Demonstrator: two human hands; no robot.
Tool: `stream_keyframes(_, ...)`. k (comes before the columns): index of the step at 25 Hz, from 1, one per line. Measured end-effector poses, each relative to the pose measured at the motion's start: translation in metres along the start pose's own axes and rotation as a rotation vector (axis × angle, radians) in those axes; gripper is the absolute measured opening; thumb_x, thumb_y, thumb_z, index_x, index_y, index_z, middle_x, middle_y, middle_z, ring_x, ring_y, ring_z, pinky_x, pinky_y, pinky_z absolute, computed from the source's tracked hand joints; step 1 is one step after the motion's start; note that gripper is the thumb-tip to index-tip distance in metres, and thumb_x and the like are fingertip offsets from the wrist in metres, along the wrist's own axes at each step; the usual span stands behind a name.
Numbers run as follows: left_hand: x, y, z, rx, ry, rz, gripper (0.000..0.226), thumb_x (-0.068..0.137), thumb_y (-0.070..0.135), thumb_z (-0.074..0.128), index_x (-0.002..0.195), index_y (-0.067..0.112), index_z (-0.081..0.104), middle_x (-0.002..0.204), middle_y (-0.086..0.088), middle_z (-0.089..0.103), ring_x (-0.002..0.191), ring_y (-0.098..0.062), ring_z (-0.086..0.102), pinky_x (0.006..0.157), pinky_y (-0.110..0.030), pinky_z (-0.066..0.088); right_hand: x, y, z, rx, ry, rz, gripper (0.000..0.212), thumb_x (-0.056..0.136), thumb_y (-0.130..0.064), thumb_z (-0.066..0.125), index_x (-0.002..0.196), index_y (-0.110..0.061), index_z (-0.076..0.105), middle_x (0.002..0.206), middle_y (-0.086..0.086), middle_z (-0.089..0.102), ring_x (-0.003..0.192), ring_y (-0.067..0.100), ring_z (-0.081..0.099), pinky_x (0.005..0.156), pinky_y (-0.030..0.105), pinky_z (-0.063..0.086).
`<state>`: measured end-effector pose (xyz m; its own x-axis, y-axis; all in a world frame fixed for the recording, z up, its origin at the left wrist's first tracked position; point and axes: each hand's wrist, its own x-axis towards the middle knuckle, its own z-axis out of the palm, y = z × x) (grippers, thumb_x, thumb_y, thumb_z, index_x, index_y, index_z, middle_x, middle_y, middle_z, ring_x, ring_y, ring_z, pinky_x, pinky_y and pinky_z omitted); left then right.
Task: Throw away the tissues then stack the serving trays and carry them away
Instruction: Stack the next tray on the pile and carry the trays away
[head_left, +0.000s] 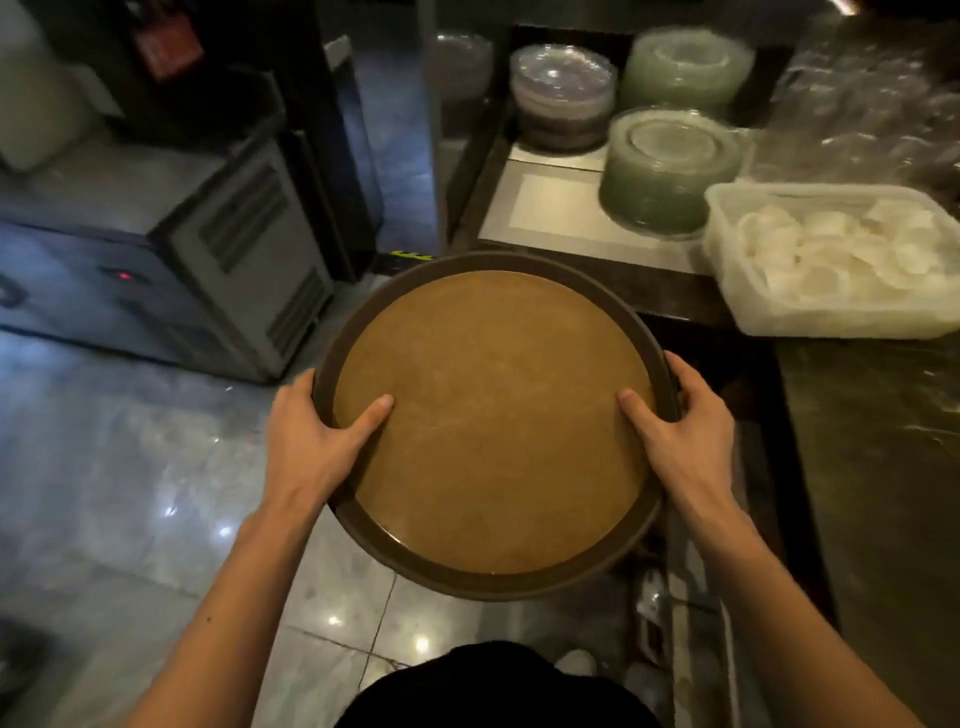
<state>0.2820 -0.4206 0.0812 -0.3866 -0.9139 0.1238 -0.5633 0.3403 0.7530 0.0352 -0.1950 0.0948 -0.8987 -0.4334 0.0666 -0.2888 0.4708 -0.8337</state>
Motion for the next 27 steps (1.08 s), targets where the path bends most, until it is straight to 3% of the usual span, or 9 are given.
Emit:
stream_keyframes(6, 0.028, -0.117, -0.154, 0.018, 0.213, -0.161, 0.074, 0.065, 0.068, 0.074, 0.117, 0.019, 0.057, 0.111, -0.004, 0.063, 0.101, -0.022, 0.06, 0.082, -0.042, 0.053, -0.029, -0.119, 0.168, 0.03, -0.215, -0.165, 0.068, 0.082, -0.038, 0.074, 0.142, -0.023, 0.046, 0.136, 0.0, 0.057, 0.121, 0.014, 0.052, 0.105, 0.045, 0.044)
stream_keyframes(11, 0.061, -0.173, -0.225, 0.062, 0.309, -0.238, 0.082, 0.063, 0.071, 0.072, 0.123, 0.016, 0.056, 0.113, -0.004, 0.063, 0.101, -0.022, 0.061, 0.079, -0.038, 0.051, -0.033, -0.189, 0.258, 0.069, -0.317, -0.227, 0.058, 0.083, -0.027, 0.075, 0.136, -0.02, 0.054, 0.11, -0.014, 0.055, 0.102, 0.004, 0.05, 0.094, 0.028, 0.043)
stream_keyframes(14, 0.094, -0.191, -0.234, 0.07, 0.318, -0.272, 0.089, 0.061, 0.076, 0.068, 0.128, 0.018, 0.052, 0.118, -0.006, 0.06, 0.105, -0.023, 0.058, 0.084, -0.042, 0.051, -0.012, -0.212, 0.297, 0.071, -0.343, -0.246, 0.056, 0.083, -0.026, 0.075, 0.135, -0.02, 0.055, 0.106, -0.015, 0.053, 0.1, 0.004, 0.05, 0.092, 0.026, 0.042)
stream_keyframes(21, 0.234, -0.191, -0.215, 0.057, 0.348, -0.261, 0.075, 0.068, 0.063, 0.075, 0.122, 0.014, 0.057, 0.114, -0.009, 0.064, 0.102, -0.026, 0.06, 0.081, -0.041, 0.05, 0.108, -0.252, 0.379, 0.098, -0.352, -0.266, 0.065, 0.081, -0.035, 0.075, 0.139, -0.021, 0.051, 0.128, -0.005, 0.061, 0.111, 0.011, 0.057, 0.101, 0.044, 0.048)
stream_keyframes(27, 0.385, -0.155, -0.196, 0.006, 0.334, -0.171, 0.076, 0.072, 0.054, 0.076, 0.13, 0.011, 0.053, 0.122, -0.01, 0.062, 0.104, -0.023, 0.059, 0.08, -0.034, 0.047, 0.23, -0.307, 0.418, 0.146, -0.296, -0.252, 0.064, 0.082, -0.036, 0.074, 0.139, -0.024, 0.049, 0.12, -0.013, 0.057, 0.103, 0.005, 0.054, 0.096, 0.037, 0.05)
